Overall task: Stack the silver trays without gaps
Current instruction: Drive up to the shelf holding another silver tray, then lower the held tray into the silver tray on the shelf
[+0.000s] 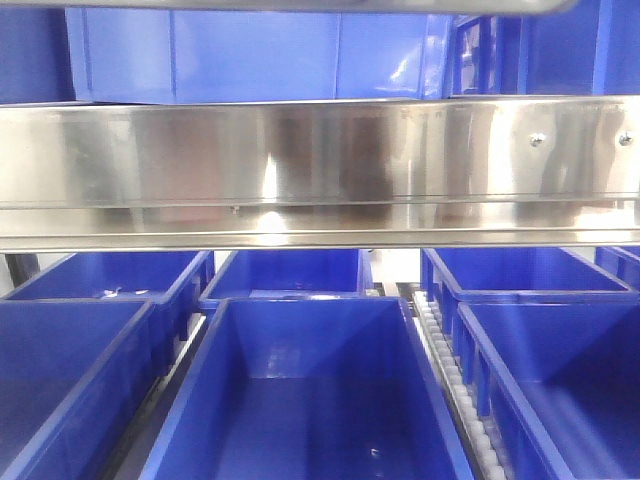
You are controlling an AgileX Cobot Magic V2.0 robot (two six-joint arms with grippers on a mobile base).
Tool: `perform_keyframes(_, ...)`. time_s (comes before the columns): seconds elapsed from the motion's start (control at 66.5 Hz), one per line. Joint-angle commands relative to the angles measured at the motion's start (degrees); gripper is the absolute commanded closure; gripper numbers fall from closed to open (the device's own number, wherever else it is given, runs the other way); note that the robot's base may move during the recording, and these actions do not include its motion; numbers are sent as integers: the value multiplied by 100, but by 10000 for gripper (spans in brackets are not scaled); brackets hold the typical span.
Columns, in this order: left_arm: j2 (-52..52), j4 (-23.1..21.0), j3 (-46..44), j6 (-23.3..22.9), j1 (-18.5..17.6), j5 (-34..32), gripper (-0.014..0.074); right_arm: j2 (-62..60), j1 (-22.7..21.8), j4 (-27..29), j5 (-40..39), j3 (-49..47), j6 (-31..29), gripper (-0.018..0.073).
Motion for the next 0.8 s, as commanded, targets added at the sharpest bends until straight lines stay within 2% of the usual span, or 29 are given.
perform_keyframes(0.0,19,46,-7,50,-35,-626,605,-31,65,-85,-1139,-48,-30,574)
perform_keyframes(0.316,19,41,-7,50,-35,-717,605,-31,65,-85,-1181,-48,-30,574)
perform_keyframes(0.541,19,162,-7,50,-35,-745,605,-31,65,-85,-1171,-48,-30,574)
perform_keyframes(0.616,19,340,-7,50,-24,-759,605,-5,50,-85,-1084,-48,-30,574)
perform_keyframes(0.706,19,306,-29,153,257,-1108,605,103,-143,-85,-1097,-72,-30,574)
perform_keyframes(0.782,19,-90,-54,549,799,-1754,605,304,-396,-45,-1111,-183,-98,574)
